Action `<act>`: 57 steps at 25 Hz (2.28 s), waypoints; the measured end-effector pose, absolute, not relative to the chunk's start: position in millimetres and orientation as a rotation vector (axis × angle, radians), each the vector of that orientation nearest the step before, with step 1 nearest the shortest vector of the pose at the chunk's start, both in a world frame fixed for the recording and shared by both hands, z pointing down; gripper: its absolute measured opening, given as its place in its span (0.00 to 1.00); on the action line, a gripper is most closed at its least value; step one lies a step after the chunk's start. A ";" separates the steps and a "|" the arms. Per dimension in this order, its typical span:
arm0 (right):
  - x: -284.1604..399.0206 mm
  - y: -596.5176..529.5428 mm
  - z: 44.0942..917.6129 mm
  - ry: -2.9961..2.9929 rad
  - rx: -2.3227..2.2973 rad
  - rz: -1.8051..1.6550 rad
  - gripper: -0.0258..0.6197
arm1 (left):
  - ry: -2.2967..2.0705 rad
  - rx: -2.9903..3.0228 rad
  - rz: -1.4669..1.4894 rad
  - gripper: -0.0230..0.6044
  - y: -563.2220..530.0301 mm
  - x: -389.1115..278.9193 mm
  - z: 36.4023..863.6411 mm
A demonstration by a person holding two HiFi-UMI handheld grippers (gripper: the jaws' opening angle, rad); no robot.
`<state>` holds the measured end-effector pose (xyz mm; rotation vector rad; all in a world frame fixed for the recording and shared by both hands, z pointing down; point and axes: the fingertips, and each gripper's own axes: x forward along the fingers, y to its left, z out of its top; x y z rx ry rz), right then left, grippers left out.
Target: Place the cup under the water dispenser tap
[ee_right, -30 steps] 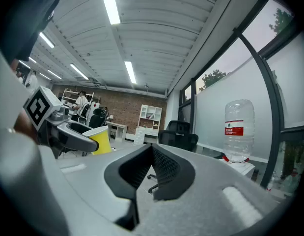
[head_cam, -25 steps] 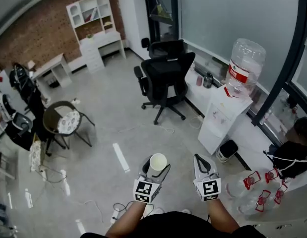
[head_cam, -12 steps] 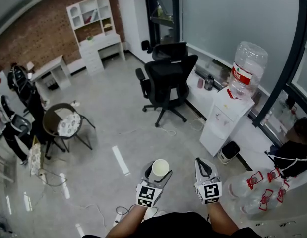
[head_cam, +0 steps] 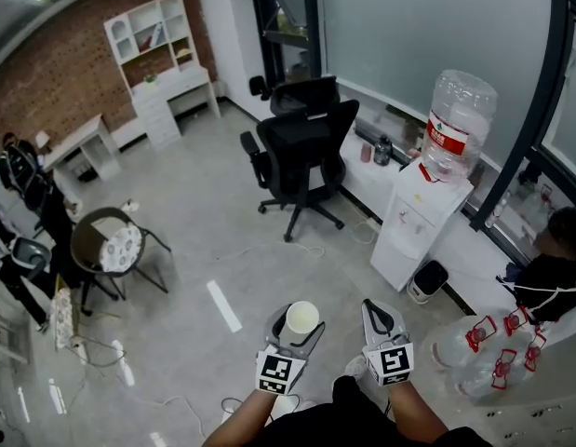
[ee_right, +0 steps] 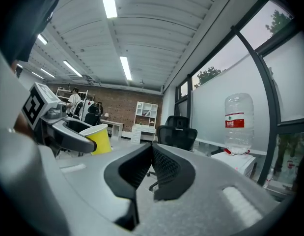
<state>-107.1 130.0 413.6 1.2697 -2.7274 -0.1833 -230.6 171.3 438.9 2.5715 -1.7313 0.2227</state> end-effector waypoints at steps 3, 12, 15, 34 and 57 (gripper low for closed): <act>-101.8 108.4 414.9 -2.721 1.276 -0.172 0.04 | -1.708 2.579 0.228 0.62 150.6 -223.9 438.7; -72.4 29.0 413.9 -2.664 1.298 -0.186 0.04 | -1.652 2.598 0.256 0.62 66.5 -195.1 437.2; -56.7 1.8 414.3 -2.650 1.339 -0.172 0.04 | -1.616 2.629 0.275 0.61 38.1 -179.5 439.6; 54.3 -98.0 449.0 -2.507 1.547 0.039 0.04 | -1.334 2.720 0.343 0.61 -93.6 -73.6 455.2; 78.2 -170.8 469.1 -2.076 2.000 0.144 0.04 | -0.601 2.975 0.455 0.61 -219.9 -20.2 487.0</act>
